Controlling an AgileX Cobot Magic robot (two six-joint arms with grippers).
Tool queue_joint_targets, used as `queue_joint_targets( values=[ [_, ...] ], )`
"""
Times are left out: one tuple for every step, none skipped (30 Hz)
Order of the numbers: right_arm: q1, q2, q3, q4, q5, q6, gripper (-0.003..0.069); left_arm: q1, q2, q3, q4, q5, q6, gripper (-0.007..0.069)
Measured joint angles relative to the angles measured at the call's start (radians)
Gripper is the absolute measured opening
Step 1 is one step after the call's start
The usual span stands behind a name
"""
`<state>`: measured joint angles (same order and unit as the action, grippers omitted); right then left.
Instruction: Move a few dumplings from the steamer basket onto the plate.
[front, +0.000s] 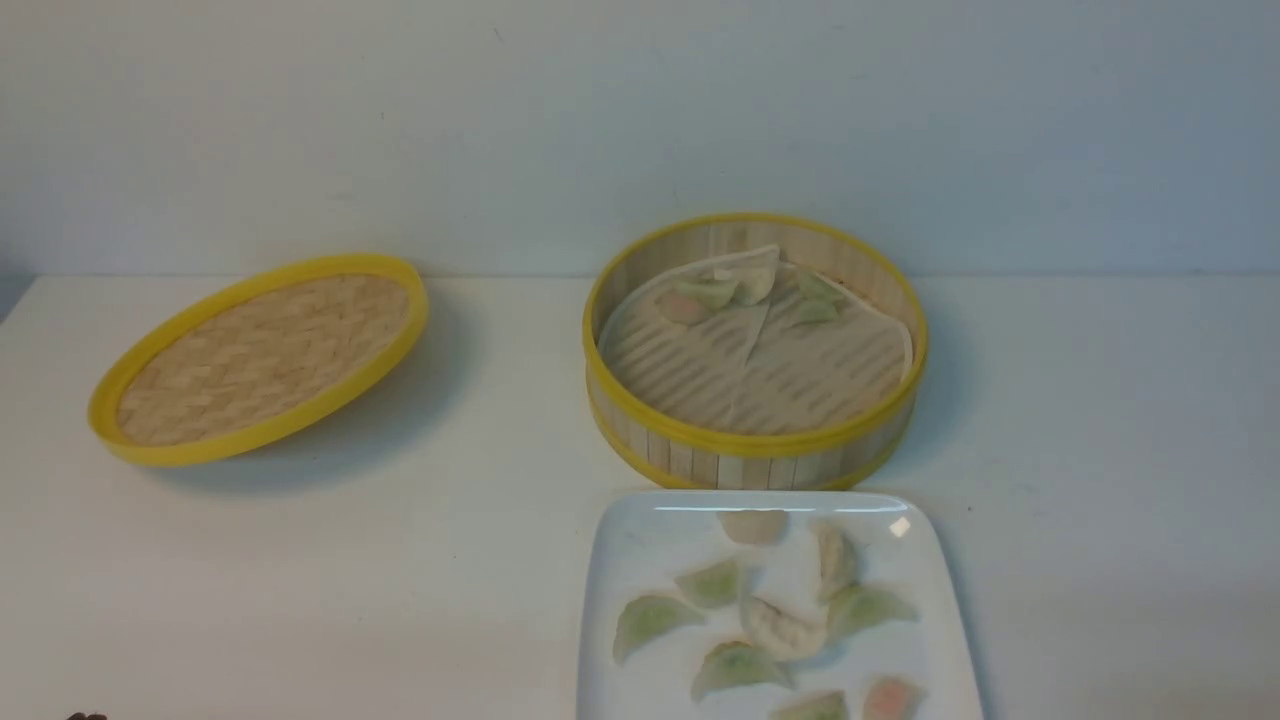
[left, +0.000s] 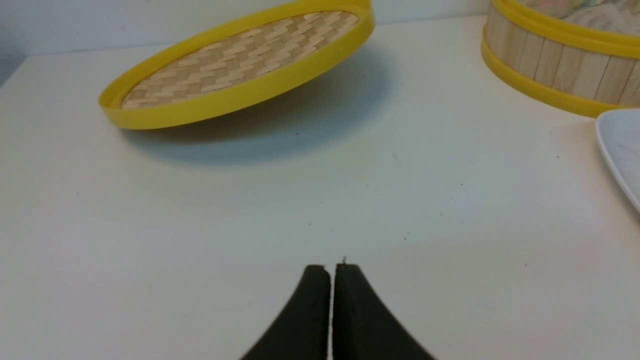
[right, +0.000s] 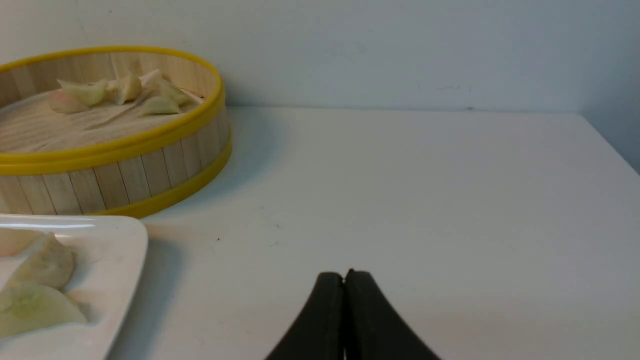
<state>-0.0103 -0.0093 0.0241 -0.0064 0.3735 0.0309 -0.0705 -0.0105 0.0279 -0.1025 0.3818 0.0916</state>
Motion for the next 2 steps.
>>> queue_joint_targets(
  values=[
    [0.000, 0.000, 0.000, 0.000, 0.000, 0.000, -0.0015, 0.000, 0.000, 0.000, 0.000, 0.000, 0.000, -0.0006],
    [0.000, 0.000, 0.000, 0.000, 0.000, 0.000, -0.0015, 0.000, 0.000, 0.000, 0.000, 0.000, 0.000, -0.0006]
  ],
)
